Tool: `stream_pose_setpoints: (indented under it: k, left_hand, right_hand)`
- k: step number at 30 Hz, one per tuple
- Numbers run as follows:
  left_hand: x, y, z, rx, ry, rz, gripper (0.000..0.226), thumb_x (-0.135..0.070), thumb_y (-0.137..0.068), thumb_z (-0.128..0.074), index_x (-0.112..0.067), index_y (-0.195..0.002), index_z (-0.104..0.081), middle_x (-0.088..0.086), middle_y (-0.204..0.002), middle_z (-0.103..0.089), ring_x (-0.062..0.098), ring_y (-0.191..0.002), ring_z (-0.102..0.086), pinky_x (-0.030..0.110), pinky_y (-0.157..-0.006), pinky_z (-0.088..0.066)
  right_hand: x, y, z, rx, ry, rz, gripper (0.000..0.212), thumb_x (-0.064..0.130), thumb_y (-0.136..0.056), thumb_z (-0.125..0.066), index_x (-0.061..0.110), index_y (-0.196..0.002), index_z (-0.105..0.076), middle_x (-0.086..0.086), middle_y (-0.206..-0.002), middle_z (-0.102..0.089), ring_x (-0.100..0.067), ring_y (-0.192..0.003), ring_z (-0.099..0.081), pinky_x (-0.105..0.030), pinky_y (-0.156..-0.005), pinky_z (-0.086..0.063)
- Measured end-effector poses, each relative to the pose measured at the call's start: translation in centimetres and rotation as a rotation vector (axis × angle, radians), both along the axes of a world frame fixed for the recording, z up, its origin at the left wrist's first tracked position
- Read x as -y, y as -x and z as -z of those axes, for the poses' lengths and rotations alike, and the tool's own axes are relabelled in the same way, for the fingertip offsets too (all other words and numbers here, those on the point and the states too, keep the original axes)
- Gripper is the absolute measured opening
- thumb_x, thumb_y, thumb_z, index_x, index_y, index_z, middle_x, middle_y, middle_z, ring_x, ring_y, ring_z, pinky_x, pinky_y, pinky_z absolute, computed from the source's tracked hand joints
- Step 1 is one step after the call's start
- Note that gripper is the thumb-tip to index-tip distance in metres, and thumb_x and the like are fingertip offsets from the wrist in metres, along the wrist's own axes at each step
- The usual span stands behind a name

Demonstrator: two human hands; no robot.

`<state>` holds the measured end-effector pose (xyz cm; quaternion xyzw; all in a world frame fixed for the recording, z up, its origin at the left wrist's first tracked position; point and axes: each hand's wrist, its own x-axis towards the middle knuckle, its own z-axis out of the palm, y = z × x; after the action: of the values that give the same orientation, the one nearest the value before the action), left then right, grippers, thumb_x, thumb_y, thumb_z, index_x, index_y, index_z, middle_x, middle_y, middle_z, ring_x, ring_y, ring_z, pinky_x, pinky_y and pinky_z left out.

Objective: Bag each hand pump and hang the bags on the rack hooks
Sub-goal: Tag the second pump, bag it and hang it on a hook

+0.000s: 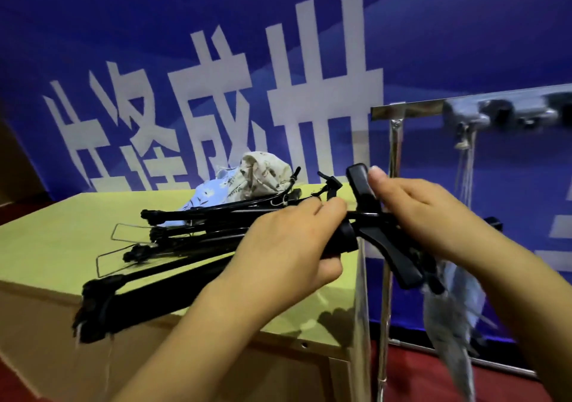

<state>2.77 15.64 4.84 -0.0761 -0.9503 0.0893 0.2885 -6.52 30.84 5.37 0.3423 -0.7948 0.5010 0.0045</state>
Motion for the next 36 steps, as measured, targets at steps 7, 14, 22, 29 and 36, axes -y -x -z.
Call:
stream_pose_setpoints:
  k: [7,14,22,29,36]
  left_hand:
    - [-5.2,-3.1,0.8,0.033,-0.543,0.0,0.031,-0.049,-0.072,-0.052,-0.037,-0.097,-0.039,-0.01,-0.085,-0.06,0.014,-0.08,-0.06,0.037,-0.069,-0.051]
    - [-9.1,-4.8,3.3,0.146,-1.179,0.278,0.052,-0.037,-0.062,-0.079,-0.042,-0.101,-0.046,-0.021,-0.076,-0.065,-0.005,-0.066,-0.059,0.007,-0.058,-0.041]
    - [-10.4,-3.4,4.2,0.259,-1.552,0.718,0.034,-0.023,-0.062,-0.073,-0.034,-0.089,-0.056,0.008,-0.058,-0.057,0.022,-0.045,-0.052,0.027,-0.047,-0.044]
    - [-11.8,-1.6,4.2,0.353,-1.771,0.939,0.027,-0.019,-0.067,-0.062,-0.008,-0.092,-0.065,0.009,-0.067,-0.063,0.021,-0.052,-0.061,0.037,-0.054,-0.056]
    - [-12.3,-0.3,4.5,0.299,-1.831,1.031,0.037,-0.029,-0.074,-0.075,-0.013,-0.106,-0.066,0.024,-0.115,-0.065,0.043,-0.107,-0.063,0.052,-0.082,-0.054]
  right_hand:
    - [-4.0,-1.4,-2.4,-0.398,0.163,0.021,0.039,0.054,-0.077,-0.059,0.017,-0.067,-0.063,0.006,-0.049,-0.053,-0.005,-0.046,-0.046,-0.022,-0.049,-0.039]
    - [-7.4,-2.7,-3.8,-0.111,0.175,-0.305,0.022,0.034,-0.074,-0.066,0.013,-0.081,-0.064,0.002,-0.055,-0.059,-0.014,-0.052,-0.053,-0.023,-0.049,-0.038]
    - [-9.5,-3.4,-6.6,-0.302,-0.111,-0.168,0.02,0.04,-0.077,-0.069,0.024,-0.089,-0.065,-0.001,-0.058,-0.064,-0.002,-0.048,-0.054,-0.011,-0.045,-0.04]
    - [-11.8,-1.9,-8.2,-0.351,-0.394,-0.149,0.038,0.058,-0.068,-0.057,0.023,-0.08,-0.067,-0.001,-0.053,-0.059,-0.006,-0.043,-0.048,-0.014,-0.043,-0.039]
    - [-16.0,0.2,-7.8,0.094,-0.223,-0.385,0.018,0.031,-0.08,-0.067,0.017,-0.09,-0.071,-0.013,-0.066,-0.047,-0.013,-0.055,-0.039,-0.018,-0.049,-0.036]
